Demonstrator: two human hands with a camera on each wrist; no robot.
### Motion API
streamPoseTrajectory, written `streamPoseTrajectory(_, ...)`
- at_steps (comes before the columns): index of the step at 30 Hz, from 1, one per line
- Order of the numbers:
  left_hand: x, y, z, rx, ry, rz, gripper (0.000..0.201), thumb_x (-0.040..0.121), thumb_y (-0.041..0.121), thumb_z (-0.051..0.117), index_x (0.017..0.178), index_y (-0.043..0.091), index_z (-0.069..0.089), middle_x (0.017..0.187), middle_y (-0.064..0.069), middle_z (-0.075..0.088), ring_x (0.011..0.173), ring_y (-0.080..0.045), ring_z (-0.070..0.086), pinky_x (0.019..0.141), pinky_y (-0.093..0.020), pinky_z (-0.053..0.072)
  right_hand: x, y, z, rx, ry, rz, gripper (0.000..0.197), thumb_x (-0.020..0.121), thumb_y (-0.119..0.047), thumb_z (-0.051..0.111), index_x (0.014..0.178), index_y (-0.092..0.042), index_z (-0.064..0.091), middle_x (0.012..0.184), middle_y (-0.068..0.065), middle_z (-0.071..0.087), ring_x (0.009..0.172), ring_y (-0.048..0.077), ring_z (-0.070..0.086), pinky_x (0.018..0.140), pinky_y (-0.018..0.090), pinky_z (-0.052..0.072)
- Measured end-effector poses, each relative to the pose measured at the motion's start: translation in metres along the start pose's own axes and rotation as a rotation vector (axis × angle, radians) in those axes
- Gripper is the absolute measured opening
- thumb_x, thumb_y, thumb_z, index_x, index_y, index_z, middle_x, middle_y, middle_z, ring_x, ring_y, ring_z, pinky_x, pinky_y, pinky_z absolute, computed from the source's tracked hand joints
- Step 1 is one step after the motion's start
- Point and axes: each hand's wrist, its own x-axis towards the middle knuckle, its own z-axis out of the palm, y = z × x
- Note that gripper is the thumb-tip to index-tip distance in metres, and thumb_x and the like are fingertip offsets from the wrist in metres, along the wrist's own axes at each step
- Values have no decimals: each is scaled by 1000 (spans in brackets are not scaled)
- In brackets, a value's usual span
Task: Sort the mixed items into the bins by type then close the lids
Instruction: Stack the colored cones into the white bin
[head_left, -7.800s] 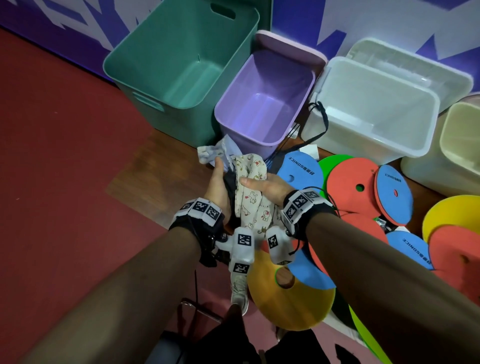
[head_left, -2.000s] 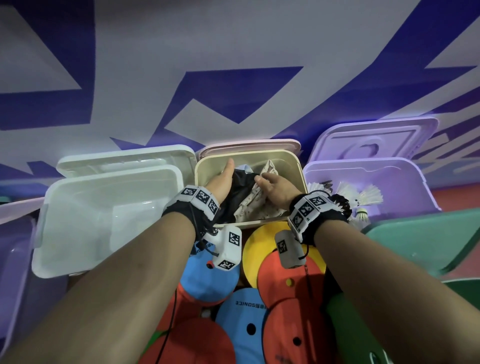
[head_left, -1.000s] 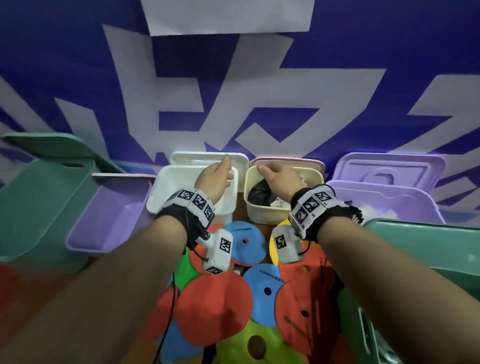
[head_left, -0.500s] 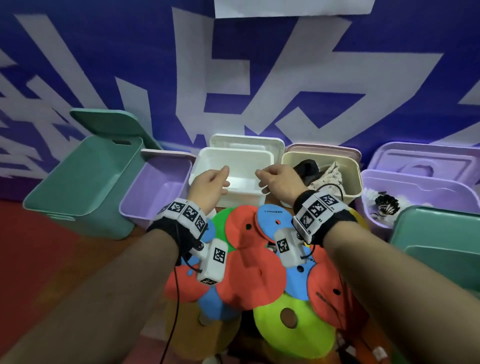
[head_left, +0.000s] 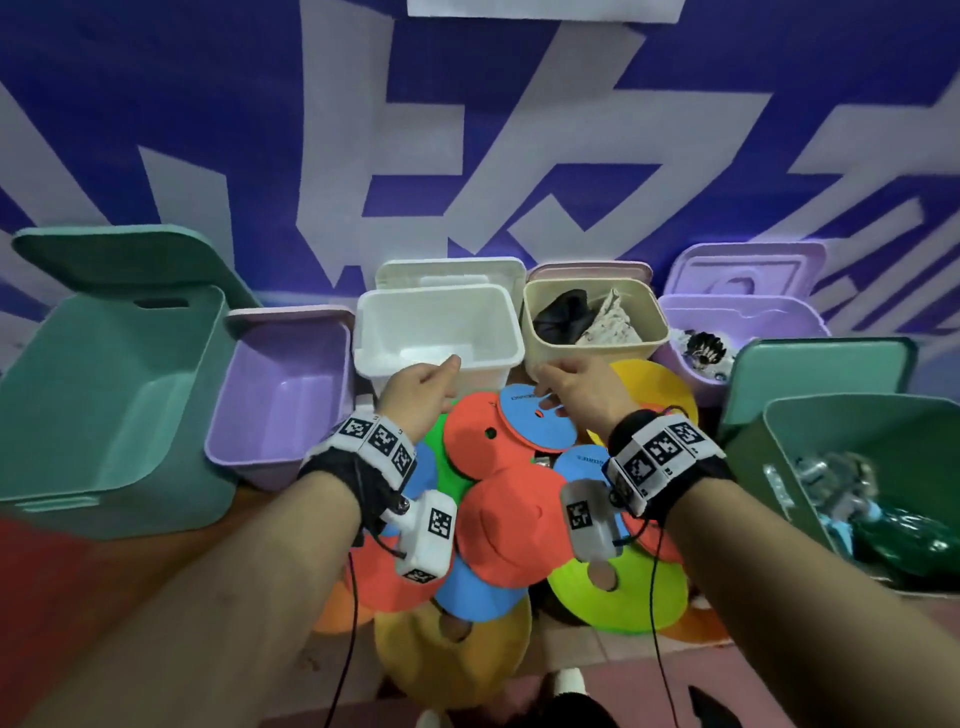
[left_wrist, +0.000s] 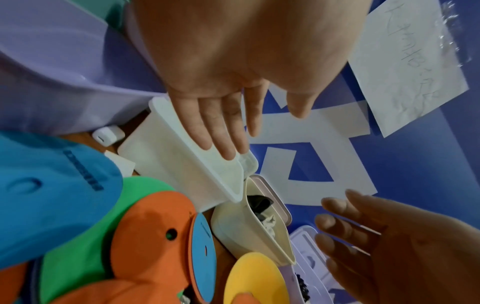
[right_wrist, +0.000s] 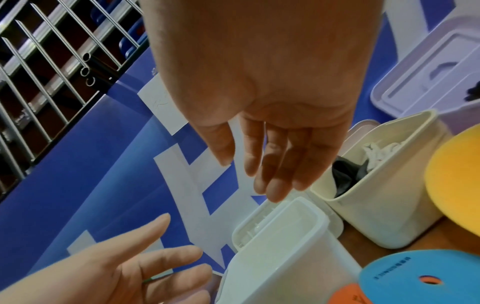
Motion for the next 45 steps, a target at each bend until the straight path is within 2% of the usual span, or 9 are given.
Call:
streamPoseTrajectory(6,13,-13,38,-35,-110,-162,34,97,42,48,116,17,59,102,-7,62,86,-23,61,77,-33,47,-2,35,-22,40,57,99,26,91,-19,56,66,-13,58,68,5,60,58,19,56,61,33,42)
streamPoseTrajectory(8,18,-19,49,-13,-145,-205,24,97,42,47,107,23,57,102,-6,60,88,-23,60,80,-34,47,4,49,-25,38,45,137,27,93,-20,56,67,-14,58,68,5,59,58,18,56,58,29,42)
streamPoseTrajectory(12,30,-32,66,23,-154,-268,26,96,44,48,76,28,50,78,-1,51,78,-22,51,61,-27,40,20,75,-21,46,16,224,20,95,-19,54,83,-5,61,78,10,61,60,17,56,58,27,42)
streamPoseTrajectory(17,49,-46,86,74,-116,-355,25,97,43,48,76,29,48,75,0,49,82,-23,52,59,-27,41,43,98,-21,29,-61,267,21,95,-19,54,94,0,62,85,13,63,62,18,57,60,27,43)
streamPoseTrajectory(25,86,-71,128,232,-15,-468,35,90,43,58,65,20,50,83,-10,61,79,-26,59,73,-35,49,83,123,-29,97,-146,308,26,96,-18,53,100,6,62,89,17,61,63,16,55,50,16,41)
streamPoseTrajectory(30,104,-90,145,258,25,-530,36,89,35,61,61,17,51,94,-16,66,96,-33,66,91,-46,53,101,137,-28,143,-202,336,19,96,-15,53,93,3,59,88,18,59,62,15,53,41,9,40)
streamPoseTrajectory(38,115,-89,162,73,124,-618,26,92,17,61,69,17,48,67,-6,57,68,-24,60,70,-34,50,109,159,-36,138,-239,353,18,96,-15,52,87,0,57,84,15,59,61,14,52,47,10,44)
streamPoseTrajectory(42,111,-84,160,70,140,-598,29,91,8,57,66,16,44,65,-8,55,72,-26,59,80,-41,54,117,165,-28,83,-245,343,23,94,-16,55,72,-11,56,70,2,56,63,15,52,51,17,42)
streamPoseTrajectory(45,102,-83,147,56,129,-506,35,93,5,53,62,14,40,42,3,46,44,-13,48,55,-30,48,120,164,-17,2,-241,322,19,92,-21,58,102,-4,62,90,5,61,84,22,56,74,29,46)
